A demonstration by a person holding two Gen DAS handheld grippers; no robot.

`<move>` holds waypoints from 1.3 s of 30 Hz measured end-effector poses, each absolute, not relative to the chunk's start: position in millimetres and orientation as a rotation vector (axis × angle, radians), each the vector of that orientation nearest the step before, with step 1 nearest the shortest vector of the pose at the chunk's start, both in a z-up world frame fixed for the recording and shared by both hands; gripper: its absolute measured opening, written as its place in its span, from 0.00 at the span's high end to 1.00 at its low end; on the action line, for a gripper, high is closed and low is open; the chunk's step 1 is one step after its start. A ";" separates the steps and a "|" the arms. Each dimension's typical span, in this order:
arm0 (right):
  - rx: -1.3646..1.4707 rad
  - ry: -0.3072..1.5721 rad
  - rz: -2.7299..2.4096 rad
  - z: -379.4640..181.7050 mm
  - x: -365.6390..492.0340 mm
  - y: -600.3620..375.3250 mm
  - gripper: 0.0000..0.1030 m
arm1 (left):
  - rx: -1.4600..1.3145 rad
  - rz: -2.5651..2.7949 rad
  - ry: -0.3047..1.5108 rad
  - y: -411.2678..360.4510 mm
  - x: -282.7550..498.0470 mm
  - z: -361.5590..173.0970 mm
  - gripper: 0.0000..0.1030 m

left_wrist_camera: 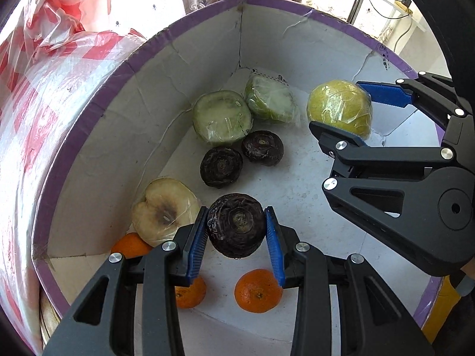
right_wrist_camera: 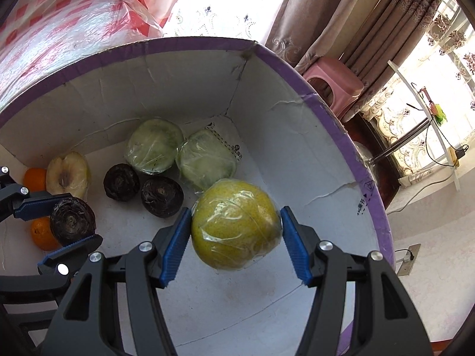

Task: Organize fruits
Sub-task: 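Lower the beet and yellow fruit into the box and open both grippers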

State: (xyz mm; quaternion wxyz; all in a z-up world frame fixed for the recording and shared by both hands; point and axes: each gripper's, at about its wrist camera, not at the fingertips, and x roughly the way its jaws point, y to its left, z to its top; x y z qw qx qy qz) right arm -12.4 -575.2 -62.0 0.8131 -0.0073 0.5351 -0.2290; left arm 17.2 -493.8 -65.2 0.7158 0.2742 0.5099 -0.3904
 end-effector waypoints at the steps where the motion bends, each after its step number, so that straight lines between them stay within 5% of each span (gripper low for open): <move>1: -0.016 1.143 -0.490 -62.8 -11.2 -573.9 0.41 | 0.606 -0.862 1.129 -494.4 17.0 -65.4 0.66; 30: -0.024 1.106 -0.522 -56.6 -17.8 -574.5 0.30 | 0.562 -0.873 1.110 -479.5 17.1 -56.2 0.56; 39: -0.035 1.001 -0.620 -37.0 -33.3 -570.5 0.23 | 0.503 -0.900 1.068 -470.5 14.6 -41.6 0.35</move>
